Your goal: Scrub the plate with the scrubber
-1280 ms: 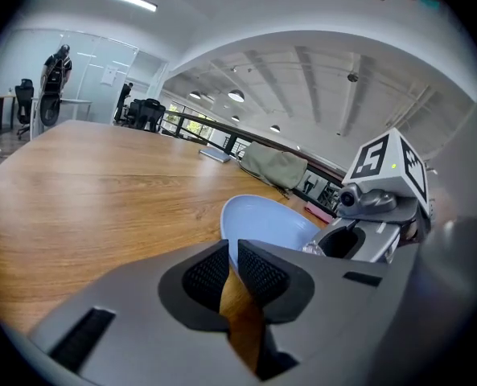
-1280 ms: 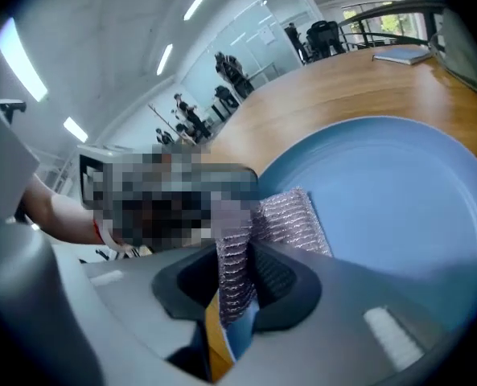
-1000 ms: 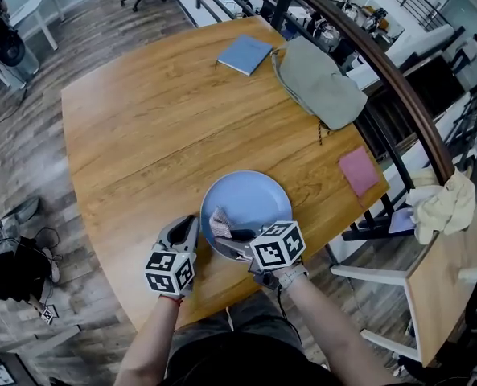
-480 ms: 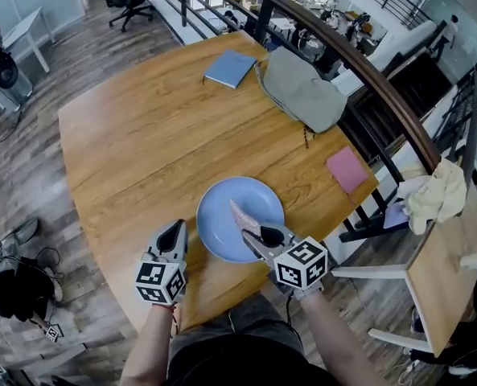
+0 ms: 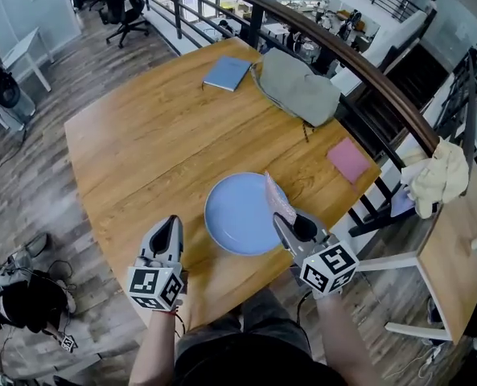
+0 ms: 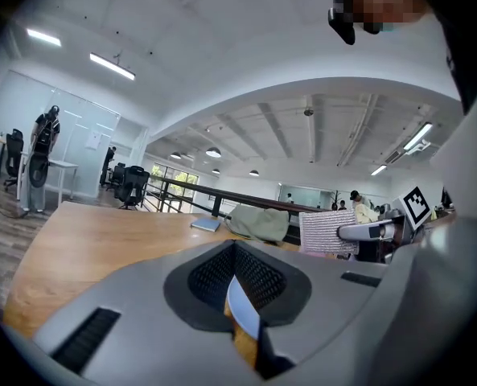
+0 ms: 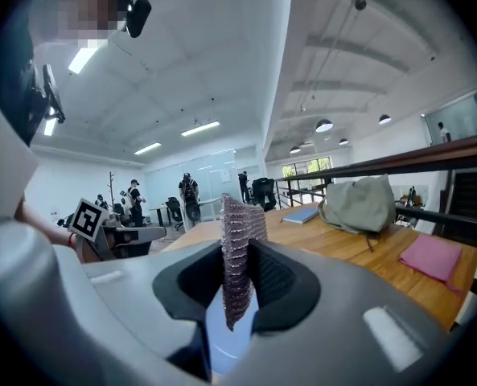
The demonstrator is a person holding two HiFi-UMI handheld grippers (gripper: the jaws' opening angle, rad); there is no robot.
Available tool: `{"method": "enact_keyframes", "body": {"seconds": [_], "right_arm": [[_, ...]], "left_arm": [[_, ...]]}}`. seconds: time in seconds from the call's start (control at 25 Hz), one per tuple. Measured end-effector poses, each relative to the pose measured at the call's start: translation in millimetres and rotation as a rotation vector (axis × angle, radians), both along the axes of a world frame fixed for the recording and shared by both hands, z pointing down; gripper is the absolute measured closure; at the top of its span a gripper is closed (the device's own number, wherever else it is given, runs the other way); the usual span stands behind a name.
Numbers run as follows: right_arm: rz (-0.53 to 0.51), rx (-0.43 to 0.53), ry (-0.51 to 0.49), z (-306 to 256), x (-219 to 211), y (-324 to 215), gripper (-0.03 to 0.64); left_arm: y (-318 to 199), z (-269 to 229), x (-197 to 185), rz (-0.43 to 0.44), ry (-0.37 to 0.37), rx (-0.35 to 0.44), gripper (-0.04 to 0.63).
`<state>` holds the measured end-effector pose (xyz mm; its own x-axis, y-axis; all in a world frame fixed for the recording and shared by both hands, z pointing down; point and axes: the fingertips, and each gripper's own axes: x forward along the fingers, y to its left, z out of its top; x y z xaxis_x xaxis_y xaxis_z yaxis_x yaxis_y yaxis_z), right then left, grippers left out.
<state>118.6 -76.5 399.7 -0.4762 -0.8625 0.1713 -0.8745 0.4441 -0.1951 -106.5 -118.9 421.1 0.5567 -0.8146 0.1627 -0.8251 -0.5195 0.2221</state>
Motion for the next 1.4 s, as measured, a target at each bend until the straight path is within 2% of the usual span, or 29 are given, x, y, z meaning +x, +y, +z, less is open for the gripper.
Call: {"method": "enact_keyframes", "body": {"seconds": [0.16,0.4,0.68,1.16,1.4], "right_arm": [[0.047,0.116,0.017,-23,9,6,0.531],[0.106,0.208,0.011,-51,23,13,0.532],[0.106,0.248,0.040,-65,28,26,0.532],[0.138,0.275,0.010,-78,35,45,0.532],[0.130,0.293,-0.001,-83,39,44,0.532]], "left_arm": [[7,-22,-9,-0.005,0.022,0.055,0.598],[9,-45,-29,-0.045,-0.014,0.131,0.598],[11,-65,-38,-0.078,0.018,0.166,0.598],[16,-70,-24,-0.074,-0.023,0.173,0.598],[23,-78,-17,-0.078,-0.036,0.200,0.598]]}}
